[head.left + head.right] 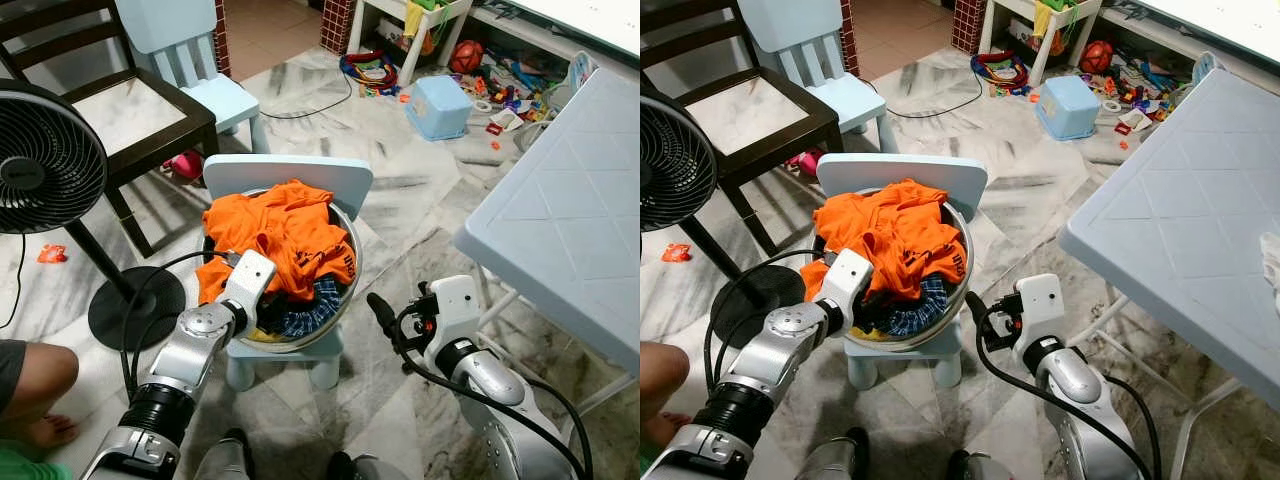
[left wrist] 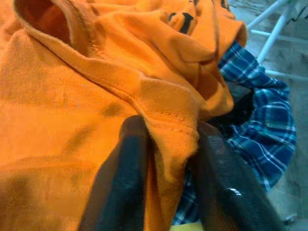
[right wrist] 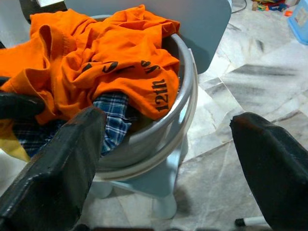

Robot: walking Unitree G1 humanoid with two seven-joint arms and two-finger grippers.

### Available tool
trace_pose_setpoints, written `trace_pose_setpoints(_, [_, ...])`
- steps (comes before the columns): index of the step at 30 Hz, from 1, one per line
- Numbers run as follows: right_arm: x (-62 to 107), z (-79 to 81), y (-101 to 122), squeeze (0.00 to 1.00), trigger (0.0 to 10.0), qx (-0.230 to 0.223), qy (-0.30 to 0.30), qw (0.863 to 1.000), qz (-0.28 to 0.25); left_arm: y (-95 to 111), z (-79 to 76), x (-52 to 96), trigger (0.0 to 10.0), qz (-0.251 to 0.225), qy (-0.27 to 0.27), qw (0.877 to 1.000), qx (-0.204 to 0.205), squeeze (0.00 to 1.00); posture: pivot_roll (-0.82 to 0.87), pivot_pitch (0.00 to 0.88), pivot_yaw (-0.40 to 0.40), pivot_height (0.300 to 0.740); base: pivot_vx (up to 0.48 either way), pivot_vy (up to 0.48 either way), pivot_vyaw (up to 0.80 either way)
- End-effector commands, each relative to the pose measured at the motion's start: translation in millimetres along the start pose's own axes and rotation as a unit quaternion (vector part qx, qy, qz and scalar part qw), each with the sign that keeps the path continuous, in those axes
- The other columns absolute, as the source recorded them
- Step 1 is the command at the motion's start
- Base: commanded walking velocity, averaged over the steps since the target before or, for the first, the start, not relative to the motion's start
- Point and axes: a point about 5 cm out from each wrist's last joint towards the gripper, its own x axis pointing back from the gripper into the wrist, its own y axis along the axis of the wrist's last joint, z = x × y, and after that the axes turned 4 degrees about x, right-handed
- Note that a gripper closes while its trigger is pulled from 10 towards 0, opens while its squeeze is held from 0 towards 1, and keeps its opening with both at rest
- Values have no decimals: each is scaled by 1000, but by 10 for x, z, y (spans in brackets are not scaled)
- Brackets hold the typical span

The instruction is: Hang hanger

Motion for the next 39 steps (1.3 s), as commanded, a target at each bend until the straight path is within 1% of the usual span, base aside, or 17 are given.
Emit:
trace_pose_setpoints(1, [41,-2,18,0,10000,-19,3,1000,-4,-61,-31,-9,0,12,-8,1000,-5,0,35,196,-86,740,0,0,0])
trace_pose_setpoints(4, [47,-9,37,0,10000,-34,-1,999,-11,-78,-38,-7,0,13,-11,1000,-6,0,36,191,-86,740,0,0,0])
trace_pose_setpoints(12, [37,13,48,0,10000,-39,4,999,-16,-93,-55,1,0,10,-15,1000,-7,0,42,166,-87,740,0,0,0])
trace_pose_setpoints(15, [39,37,68,0,10000,-46,20,998,-23,-89,-51,16,0,4,-11,1000,2,0,48,167,-86,740,0,0,0])
trace_pose_setpoints(18, [23,64,115,0,10000,-59,31,997,-26,-42,-11,49,0,-8,-4,1000,-1,0,47,179,-75,740,0,0,0])
trace_pose_setpoints(20, [27,78,119,0,10000,-40,39,998,-27,-33,-15,84,0,-14,-4,1000,-7,0,50,172,-75,740,0,0,0])
trace_pose_setpoints(21, [32,94,123,0,10000,-50,46,997,-26,-31,-19,104,0,-17,-4,1000,-9,0,52,166,-74,740,0,0,0])
trace_pose_setpoints(25, [94,167,171,0,10000,-65,111,991,-32,-18,-52,228,0,-41,4,999,-9,0,58,160,-74,740,0,0,0])
trace_pose_setpoints(28, [134,167,132,0,10000,-53,139,989,-18,-34,-73,314,0,-59,22,998,-6,0,62,160,-74,740,0,0,0])
trace_pose_setpoints(30, [142,151,108,0,10000,-54,135,989,-10,-62,-98,388,0,-74,32,997,15,0,54,159,-72,740,0,0,0])
trace_pose_setpoints(31, [150,125,97,0,10000,-51,127,991,-7,-87,-135,468,0,-87,38,995,39,0,49,157,-74,740,0,0,0])
trace_pose_setpoints(33, [159,86,91,0,10000,-46,115,992,-2,-105,-183,544,0,-94,38,993,54,0,49,157,-74,740,0,0,0])
trace_pose_setpoints(34, [161,23,85,0,10000,-38,98,994,4,-74,-277,640,0,-121,25,987,107,0,53,164,-71,740,0,0,0])
trace_pose_setpoints(35, [164,14,73,0,10000,-39,99,994,8,-57,-285,740,0,-145,39,982,112,0,52,163,-72,740,0,0,0])
trace_pose_setpoints(37, [159,10,73,0,10000,-35,93,995,8,-61,-274,776,0,-151,52,981,107,0,59,156,-71,740,0,0,0])
trace_pose_setpoints(38, [125,-9,111,0,10000,-36,68,997,-3,-77,-262,837,0,-158,79,977,119,0,67,154,-75,740,0,0,0])
trace_pose_setpoints(39, [111,-18,128,0,10000,-38,58,998,-8,-82,-266,860,0,-158,86,975,128,0,70,152,-76,740,0,0,0])
